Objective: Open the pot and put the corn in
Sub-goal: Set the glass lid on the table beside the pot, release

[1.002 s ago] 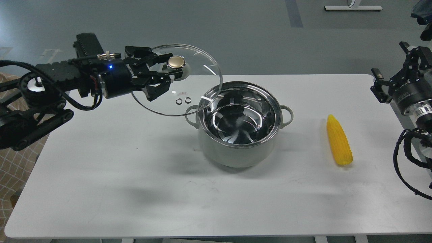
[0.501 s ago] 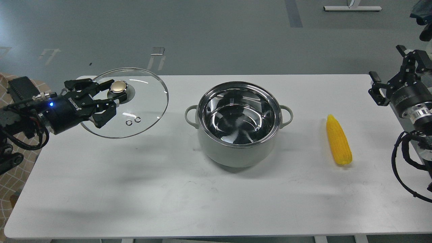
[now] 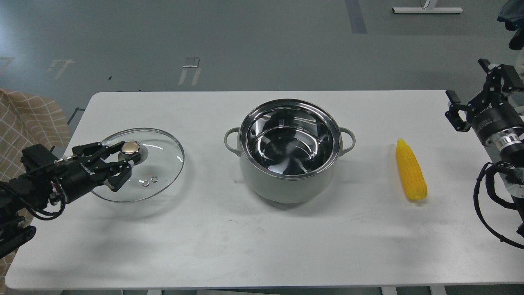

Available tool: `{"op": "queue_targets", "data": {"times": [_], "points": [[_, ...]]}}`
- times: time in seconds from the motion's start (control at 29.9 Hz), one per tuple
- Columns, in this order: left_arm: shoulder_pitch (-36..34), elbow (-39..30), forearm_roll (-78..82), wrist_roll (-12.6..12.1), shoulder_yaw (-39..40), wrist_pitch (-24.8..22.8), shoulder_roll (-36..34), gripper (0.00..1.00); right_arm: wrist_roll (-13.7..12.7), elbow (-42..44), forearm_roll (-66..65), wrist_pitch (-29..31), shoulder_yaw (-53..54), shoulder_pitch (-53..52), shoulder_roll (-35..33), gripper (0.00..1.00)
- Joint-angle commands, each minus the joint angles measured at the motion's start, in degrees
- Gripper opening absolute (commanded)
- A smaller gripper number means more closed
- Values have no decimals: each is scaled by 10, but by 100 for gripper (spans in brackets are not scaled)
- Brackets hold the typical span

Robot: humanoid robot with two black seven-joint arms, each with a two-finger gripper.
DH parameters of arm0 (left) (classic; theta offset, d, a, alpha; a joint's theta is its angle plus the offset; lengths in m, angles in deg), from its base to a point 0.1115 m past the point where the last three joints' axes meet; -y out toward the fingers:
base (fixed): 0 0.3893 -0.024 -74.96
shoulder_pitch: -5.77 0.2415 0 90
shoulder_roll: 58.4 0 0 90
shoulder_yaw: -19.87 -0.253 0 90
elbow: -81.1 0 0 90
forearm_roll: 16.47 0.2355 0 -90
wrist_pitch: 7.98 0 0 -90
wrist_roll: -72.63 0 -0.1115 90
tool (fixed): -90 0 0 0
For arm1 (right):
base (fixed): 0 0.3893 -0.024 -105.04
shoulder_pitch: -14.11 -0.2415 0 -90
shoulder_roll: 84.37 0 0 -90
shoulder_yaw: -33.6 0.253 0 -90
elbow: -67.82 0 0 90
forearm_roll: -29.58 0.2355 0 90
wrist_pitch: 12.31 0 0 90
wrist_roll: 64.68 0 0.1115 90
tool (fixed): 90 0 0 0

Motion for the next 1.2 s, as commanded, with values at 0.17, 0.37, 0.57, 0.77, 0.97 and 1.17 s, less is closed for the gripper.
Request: {"op": "queue_targets", "data": {"times": [0.17, 0.37, 0.57, 0.77, 0.97, 1.17], "points": [[5, 41, -18, 0, 1, 0, 42, 24, 0, 0, 0, 0, -1, 0, 0, 100], [6, 77, -31, 0, 0, 0, 73, 27, 0, 0, 0, 0, -1, 3, 0, 100], [6, 107, -54, 0, 0, 0, 101, 27, 1, 0, 0, 0, -1, 4, 0, 100], [6, 126, -60, 0, 1, 0, 114, 27, 0, 0, 0, 0, 0, 9, 0, 100], [5, 164, -62, 0, 0, 0, 132, 27, 1, 0, 0, 0, -1, 10, 1, 100], [5, 171, -61, 0, -1, 0, 131, 35, 0, 0, 0, 0, 0, 10, 1, 100]]}}
